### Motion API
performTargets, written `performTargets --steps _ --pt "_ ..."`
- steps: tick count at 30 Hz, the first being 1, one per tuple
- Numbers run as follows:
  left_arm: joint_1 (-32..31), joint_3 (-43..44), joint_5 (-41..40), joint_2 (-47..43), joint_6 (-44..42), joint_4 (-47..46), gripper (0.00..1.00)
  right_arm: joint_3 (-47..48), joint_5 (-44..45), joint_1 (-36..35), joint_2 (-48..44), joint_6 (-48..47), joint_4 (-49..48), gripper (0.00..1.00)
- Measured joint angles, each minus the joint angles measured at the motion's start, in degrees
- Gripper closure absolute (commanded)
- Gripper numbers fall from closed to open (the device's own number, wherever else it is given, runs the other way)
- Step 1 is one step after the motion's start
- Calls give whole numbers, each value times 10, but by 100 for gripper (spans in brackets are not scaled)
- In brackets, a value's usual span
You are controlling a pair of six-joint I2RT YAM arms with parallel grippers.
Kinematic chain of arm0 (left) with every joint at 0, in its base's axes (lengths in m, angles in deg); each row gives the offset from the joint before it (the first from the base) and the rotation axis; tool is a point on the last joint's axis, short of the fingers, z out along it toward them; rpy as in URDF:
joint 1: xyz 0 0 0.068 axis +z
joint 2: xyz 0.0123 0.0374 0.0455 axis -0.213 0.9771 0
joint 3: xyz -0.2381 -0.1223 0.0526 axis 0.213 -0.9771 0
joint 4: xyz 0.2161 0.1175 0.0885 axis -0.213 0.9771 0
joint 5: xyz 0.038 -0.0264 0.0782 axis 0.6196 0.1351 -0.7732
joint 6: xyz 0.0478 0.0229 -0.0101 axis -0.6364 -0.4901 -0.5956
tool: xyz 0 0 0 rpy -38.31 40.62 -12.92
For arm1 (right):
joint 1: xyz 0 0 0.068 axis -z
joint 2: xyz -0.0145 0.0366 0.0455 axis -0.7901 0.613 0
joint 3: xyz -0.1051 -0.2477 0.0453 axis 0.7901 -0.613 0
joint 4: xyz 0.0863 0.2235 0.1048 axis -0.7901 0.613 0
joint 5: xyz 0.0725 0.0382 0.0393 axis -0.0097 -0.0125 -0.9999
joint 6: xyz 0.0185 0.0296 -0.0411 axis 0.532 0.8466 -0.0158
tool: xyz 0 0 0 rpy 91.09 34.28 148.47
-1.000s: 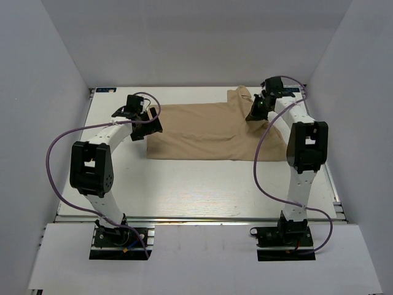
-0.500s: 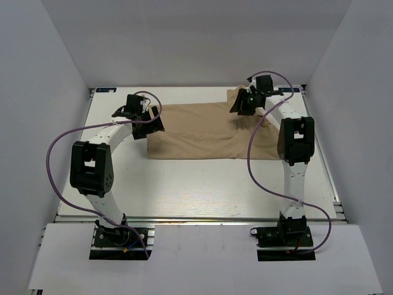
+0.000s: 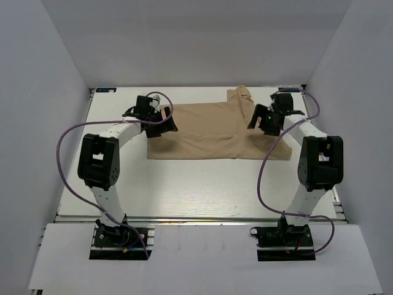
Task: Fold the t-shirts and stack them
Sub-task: Fold the flattened tshirt in 1/3 of the way
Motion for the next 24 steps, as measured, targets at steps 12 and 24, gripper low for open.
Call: performTargets --steps 12,24 --pt "-21 -89 21 7 9 -30 0 -188 29 45 -70 51 -8 10" --pt "-27 -216 -33 -186 24 136 0 -368 18 31 -348 82 167 10"
